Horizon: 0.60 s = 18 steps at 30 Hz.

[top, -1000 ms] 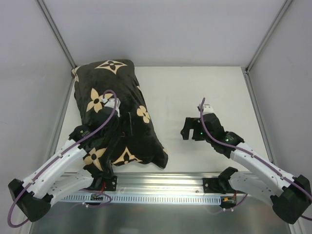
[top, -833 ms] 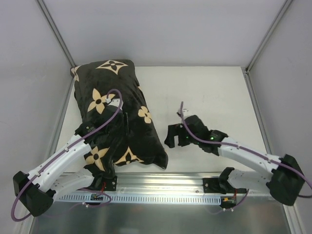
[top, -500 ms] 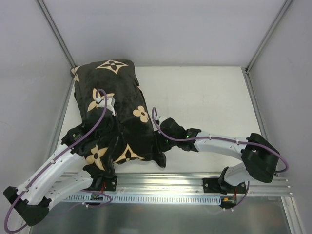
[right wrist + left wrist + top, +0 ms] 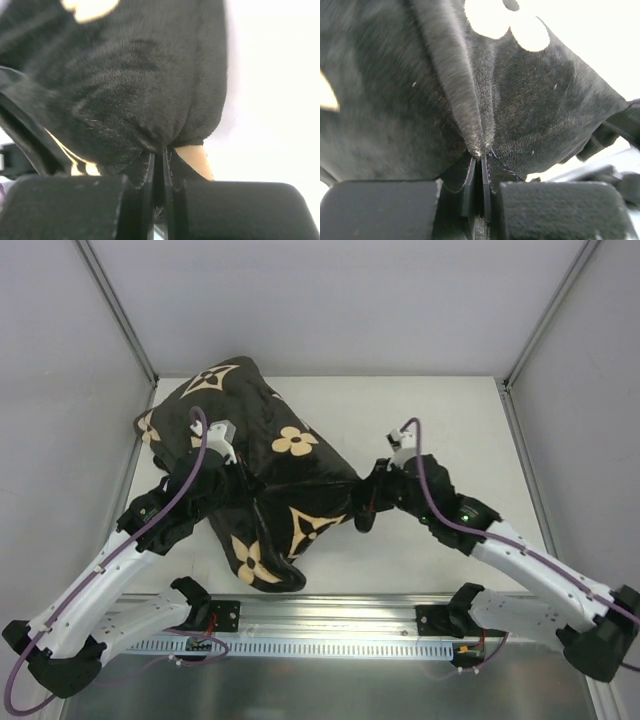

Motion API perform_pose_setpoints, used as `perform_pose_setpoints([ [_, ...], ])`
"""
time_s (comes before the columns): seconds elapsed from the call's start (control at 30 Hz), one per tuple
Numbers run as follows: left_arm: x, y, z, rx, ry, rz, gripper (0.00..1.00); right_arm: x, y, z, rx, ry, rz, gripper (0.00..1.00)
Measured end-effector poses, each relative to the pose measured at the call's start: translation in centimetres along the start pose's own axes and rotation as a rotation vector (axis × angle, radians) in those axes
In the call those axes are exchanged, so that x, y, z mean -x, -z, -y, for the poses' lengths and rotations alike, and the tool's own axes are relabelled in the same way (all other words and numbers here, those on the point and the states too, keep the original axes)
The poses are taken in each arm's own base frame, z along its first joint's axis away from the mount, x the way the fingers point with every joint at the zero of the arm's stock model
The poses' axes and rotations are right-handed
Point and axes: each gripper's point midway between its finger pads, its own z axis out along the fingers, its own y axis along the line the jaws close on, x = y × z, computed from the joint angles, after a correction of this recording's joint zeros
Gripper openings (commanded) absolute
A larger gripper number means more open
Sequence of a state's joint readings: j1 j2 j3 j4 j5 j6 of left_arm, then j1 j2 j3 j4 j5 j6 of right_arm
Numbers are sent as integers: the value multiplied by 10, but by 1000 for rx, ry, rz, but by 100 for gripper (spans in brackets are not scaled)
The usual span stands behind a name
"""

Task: Remove the pillowcase from the pillow

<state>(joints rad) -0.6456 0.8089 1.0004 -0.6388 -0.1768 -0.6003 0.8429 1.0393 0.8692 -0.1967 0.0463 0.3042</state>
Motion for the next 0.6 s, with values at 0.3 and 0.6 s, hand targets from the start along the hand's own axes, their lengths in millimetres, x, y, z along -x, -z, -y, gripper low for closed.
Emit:
perform_pose_setpoints([
  [0.3,37,-23,82,-174,2,-98,0,47,83,23,-84,11,203,1],
  [0.6,46,-47,138,-288,-51,-205,19,62,136,53,-244,61,291,1],
])
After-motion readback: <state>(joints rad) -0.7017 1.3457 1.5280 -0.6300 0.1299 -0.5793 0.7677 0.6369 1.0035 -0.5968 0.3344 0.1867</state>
